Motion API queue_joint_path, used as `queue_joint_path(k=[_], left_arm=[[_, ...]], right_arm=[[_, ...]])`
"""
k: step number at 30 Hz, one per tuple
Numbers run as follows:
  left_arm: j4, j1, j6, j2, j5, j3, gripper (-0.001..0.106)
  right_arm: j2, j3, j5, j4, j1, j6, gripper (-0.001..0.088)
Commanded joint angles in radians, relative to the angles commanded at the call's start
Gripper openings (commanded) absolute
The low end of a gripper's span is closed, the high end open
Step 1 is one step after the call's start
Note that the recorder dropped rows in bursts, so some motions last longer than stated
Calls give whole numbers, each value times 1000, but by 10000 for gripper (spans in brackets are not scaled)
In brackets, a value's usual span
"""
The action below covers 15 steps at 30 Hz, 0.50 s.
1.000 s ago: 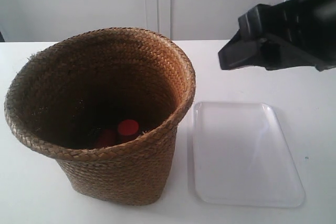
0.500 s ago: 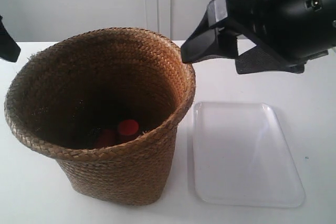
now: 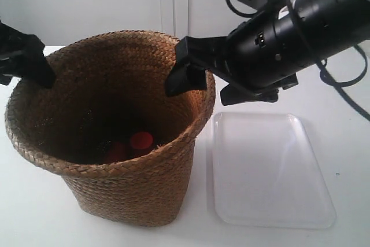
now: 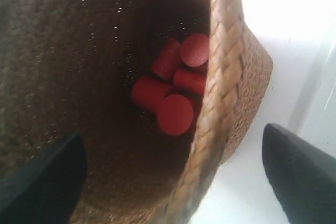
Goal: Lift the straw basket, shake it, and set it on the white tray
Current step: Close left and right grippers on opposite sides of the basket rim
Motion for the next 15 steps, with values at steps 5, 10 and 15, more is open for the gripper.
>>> queue_joint_path(k=[5,10,15], left_arm=[[-58,0,71,63,-19,0,780],[-179,0,75,97,-13,0,462],[-193,0,126,106,-21,0,9]], right_arm=[[66,0,-28,0,0,0,779],[67,0,-101,0,0,0,399],[67,0,-111,0,0,-40,0]])
